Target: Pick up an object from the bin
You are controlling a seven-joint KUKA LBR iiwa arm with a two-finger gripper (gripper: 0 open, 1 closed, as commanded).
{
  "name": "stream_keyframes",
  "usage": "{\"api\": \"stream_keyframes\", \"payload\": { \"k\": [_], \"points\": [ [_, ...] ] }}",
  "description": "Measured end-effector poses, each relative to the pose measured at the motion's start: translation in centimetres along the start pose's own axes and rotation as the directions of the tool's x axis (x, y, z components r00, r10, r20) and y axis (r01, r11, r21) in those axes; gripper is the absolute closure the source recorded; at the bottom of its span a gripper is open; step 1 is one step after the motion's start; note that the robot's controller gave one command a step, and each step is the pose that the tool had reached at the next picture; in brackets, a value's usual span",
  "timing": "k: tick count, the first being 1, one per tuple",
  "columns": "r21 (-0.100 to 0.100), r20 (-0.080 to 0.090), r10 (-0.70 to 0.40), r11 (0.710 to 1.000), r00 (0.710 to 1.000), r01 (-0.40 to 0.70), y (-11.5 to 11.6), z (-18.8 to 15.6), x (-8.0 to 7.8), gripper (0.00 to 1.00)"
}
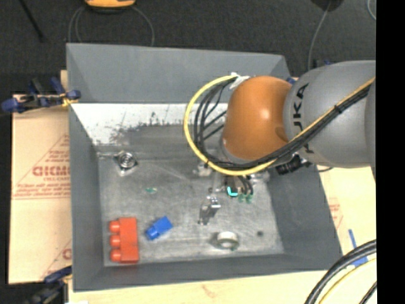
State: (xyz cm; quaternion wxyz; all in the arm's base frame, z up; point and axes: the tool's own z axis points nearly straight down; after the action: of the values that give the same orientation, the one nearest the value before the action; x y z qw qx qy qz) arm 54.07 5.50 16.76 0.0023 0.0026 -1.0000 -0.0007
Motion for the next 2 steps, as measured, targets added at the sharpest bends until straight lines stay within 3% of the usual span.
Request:
{"api": "stream_keyframes", "payload": {
  "k": [1, 2],
  "points": [
    [0.003, 0.001, -0.071, 0.997, 0.997, 0.071, 2.3, 1.6, 5.8, 0.00],
    [-0.001, 0.006, -0.038, 0.999, 0.999, 0.038, 6.3, 8.8, 1.3, 0.00]
  ]
}}
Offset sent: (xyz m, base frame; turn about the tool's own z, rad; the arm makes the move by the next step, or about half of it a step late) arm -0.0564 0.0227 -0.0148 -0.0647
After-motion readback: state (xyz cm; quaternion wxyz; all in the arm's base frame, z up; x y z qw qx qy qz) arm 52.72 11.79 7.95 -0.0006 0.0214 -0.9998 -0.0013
